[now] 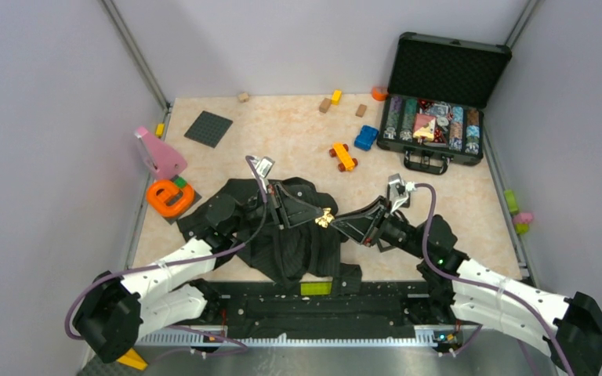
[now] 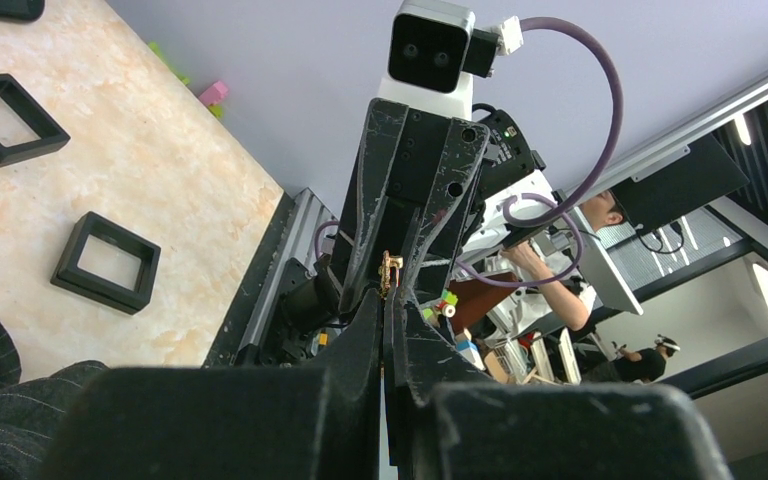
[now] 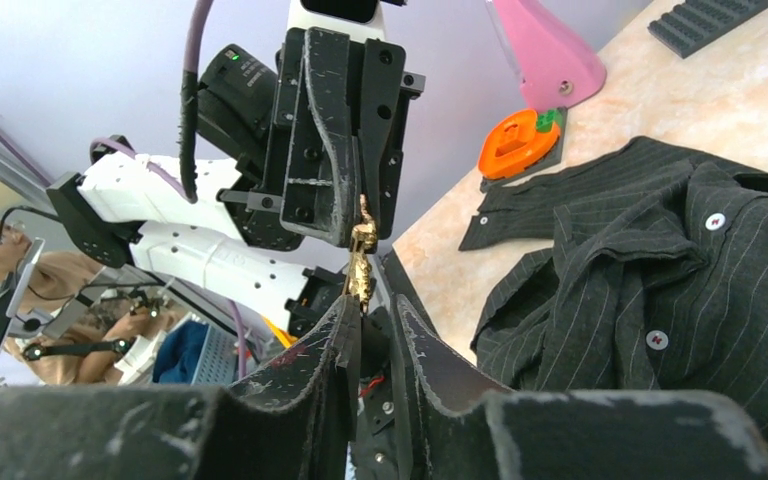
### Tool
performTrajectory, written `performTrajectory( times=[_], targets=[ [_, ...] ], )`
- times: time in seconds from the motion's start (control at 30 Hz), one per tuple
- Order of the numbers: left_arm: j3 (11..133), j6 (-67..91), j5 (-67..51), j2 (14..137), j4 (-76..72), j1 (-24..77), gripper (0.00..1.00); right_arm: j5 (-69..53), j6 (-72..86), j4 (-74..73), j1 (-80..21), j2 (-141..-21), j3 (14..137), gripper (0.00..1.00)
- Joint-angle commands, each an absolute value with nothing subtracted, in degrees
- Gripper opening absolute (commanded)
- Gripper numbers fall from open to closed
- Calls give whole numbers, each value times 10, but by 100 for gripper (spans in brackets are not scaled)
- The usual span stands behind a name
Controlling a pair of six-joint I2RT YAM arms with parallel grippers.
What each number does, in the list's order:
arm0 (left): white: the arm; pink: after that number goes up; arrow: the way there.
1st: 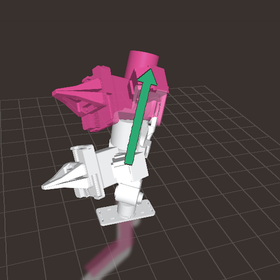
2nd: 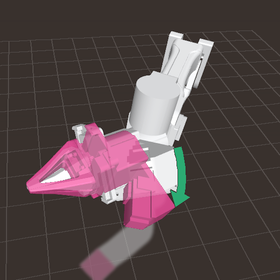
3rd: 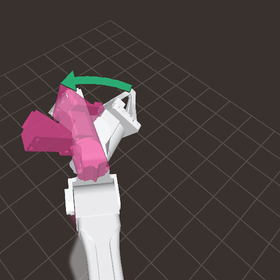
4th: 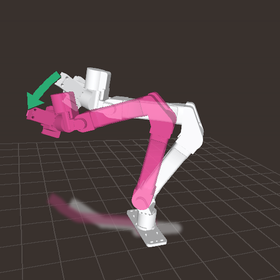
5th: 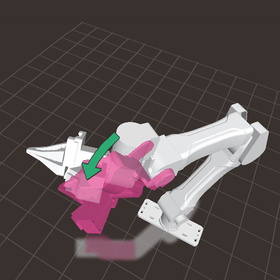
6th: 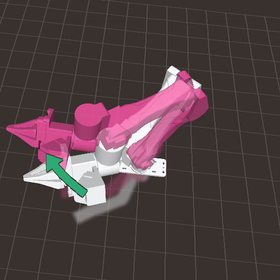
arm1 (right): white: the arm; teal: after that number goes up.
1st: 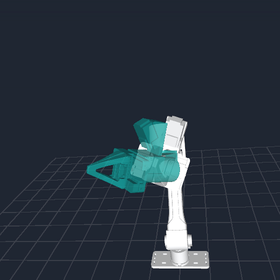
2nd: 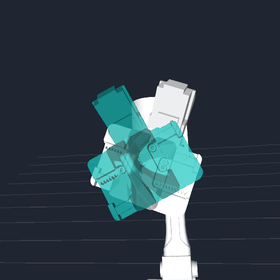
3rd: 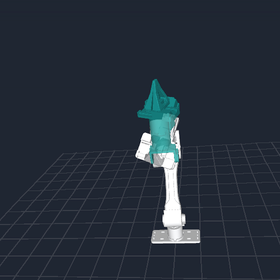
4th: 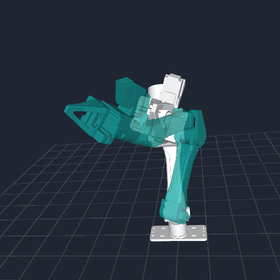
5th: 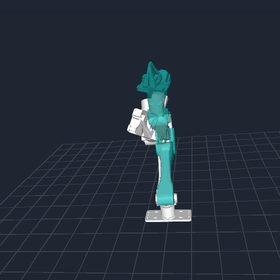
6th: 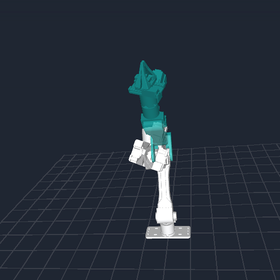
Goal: Remove the brooch from the garment
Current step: Close the brooch.
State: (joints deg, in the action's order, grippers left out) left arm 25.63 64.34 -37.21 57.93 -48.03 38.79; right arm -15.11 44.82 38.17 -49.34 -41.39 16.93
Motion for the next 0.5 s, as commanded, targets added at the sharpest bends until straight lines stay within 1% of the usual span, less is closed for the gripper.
performTrajectory(
  times=[0.0, 0.17, 0.23, 0.3, 0.37, 0.43, 0.47],
  targets=[
    [272, 650, -387, 587, -518, 388, 0, -149, 454, 425, -495, -415, 187, 18],
    [274, 656, -393, 598, -524, 388, 0, -145, 455, 427, -494, -416, 187, 14],
    [274, 658, -394, 601, -528, 389, 0, -145, 453, 427, -494, -417, 187, 10],
    [274, 661, -398, 605, -531, 389, 0, -144, 450, 426, -494, -417, 187, 0],
    [274, 662, -404, 608, -538, 389, 0, -139, 451, 416, -494, -414, 188, 0],
    [274, 662, -407, 611, -537, 389, 9, -127, 458, 391, -494, -410, 192, 0],
    [275, 659, -409, 612, -532, 389, 15, -119, 459, 374, -494, -406, 193, 0]
  ],
)
